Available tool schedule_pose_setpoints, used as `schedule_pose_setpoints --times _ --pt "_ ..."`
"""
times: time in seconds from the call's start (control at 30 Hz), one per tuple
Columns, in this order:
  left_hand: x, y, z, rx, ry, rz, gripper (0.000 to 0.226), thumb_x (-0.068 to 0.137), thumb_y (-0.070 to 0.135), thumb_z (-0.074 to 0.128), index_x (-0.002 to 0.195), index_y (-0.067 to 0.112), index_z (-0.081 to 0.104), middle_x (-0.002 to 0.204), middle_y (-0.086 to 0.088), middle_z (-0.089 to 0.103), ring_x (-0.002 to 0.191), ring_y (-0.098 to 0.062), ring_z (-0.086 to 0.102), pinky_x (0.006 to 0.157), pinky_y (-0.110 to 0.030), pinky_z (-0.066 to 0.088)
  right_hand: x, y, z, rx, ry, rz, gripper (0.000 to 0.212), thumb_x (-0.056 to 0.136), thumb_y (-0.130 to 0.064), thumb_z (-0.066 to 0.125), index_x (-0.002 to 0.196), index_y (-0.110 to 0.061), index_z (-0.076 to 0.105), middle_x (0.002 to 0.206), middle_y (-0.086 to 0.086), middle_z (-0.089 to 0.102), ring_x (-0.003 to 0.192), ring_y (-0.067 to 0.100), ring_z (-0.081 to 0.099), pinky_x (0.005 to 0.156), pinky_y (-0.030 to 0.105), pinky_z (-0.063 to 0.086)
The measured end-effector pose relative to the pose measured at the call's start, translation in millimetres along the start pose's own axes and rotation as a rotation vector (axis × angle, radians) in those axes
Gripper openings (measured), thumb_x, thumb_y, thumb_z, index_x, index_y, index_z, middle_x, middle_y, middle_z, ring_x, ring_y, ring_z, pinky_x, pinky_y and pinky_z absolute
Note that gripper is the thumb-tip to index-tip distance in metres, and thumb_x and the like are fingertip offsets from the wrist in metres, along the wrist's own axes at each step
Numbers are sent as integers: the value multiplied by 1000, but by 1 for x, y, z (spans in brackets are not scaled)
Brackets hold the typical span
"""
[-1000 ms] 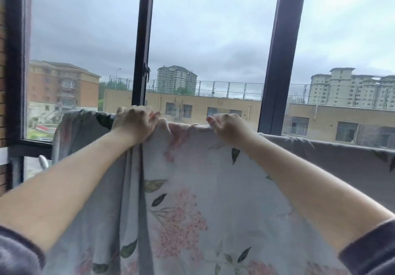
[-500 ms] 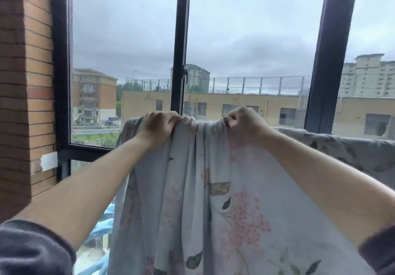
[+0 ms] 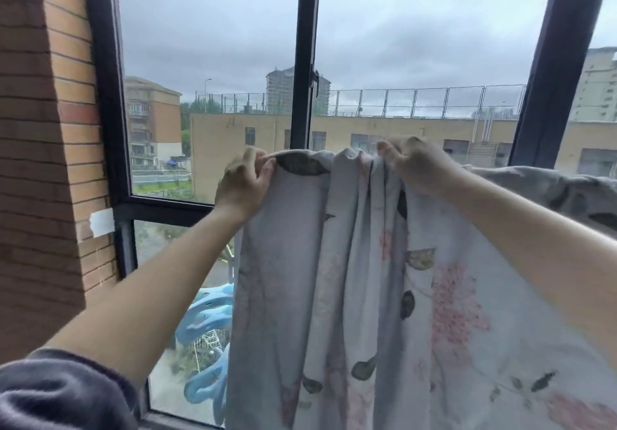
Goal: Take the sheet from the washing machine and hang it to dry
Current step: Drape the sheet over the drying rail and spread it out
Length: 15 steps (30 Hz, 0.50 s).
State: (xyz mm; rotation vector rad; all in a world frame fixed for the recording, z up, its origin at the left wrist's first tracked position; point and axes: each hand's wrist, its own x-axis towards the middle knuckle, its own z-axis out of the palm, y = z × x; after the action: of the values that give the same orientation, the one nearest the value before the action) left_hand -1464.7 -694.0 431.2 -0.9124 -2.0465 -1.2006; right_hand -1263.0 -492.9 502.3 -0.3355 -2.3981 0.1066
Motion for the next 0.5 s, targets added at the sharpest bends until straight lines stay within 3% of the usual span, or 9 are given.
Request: schedule_pose_setpoints --times 0.07,0.13,0.2,0.27,0.37,0.43,0.5 --pt "-12 -17 -7 -40 -42 -160 40 94 49 43 107 12 47 104 -12 55 94 -29 53 75 -38 43 0 -21 11 -146 5 -71 39 99 -46 31 92 -17 57 79 3 58 80 24 57 69 33 42" --pt "-20 -24 -16 25 -57 -271 43 90 56 45 95 14 49 92 -7 56 84 -28 54 66 -34 40 4 -32 18 -220 36 -75 42 98 -50 31 100 -17 57 87 5 59 82 24 56 67 34 42" --pt "-19 -24 -26 17 -128 -313 33 89 48 50 78 18 55 77 -4 58 77 -27 56 59 -32 39 7 -38 23 -273 44 -53 43 98 -52 30 101 -17 55 85 5 56 80 22 53 63 33 36" --pt "-13 -19 -36 -270 -198 -373 21 85 33 53 74 19 63 72 -3 60 74 -23 57 62 -31 44 10 -41 28 -277 39 -53 42 98 -53 30 97 -18 53 81 5 54 79 23 55 64 34 38" --pt "-6 -1 -47 -842 -270 -480 24 89 20 47 72 18 64 67 -3 57 65 -18 54 58 -27 42 12 -41 30 -264 33 -41 43 97 -54 31 87 -18 52 76 6 55 78 25 57 67 35 42" --pt "6 13 -58 -1012 -275 -473 26 90 21 44 69 19 58 64 -3 57 62 -17 55 58 -27 43 14 -41 30 -264 22 -33 44 97 -54 30 86 -17 51 76 6 54 78 26 56 67 36 42" --pt "29 20 -73 -1081 -165 -474 24 89 21 46 68 18 56 63 -3 59 62 -18 58 60 -26 44 16 -43 28 -268 9 -39 44 98 -53 28 88 -17 52 77 7 53 78 26 55 69 36 42"
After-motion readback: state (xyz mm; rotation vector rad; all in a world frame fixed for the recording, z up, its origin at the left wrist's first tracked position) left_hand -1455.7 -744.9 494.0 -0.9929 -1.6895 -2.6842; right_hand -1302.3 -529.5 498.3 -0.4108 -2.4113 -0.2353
